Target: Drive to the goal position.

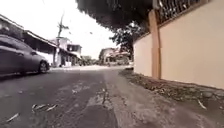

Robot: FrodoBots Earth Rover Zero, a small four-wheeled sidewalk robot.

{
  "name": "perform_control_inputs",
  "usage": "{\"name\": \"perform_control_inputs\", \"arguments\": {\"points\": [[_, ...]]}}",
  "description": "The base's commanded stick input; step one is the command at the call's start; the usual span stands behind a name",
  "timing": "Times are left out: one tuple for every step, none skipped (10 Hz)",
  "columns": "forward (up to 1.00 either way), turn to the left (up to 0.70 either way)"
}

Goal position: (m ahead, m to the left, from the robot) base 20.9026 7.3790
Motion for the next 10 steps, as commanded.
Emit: {"name": "perform_control_inputs", "arguments": {"points": [[0.70, 0.00], [0.70, 0.00], [0.70, 0.00], [0.70, 0.00], [0.70, 0.00], [0.70, 0.00], [0.70, 0.00], [0.70, 0.00], [0.70, 0.00], [0.70, 0.00]]}}
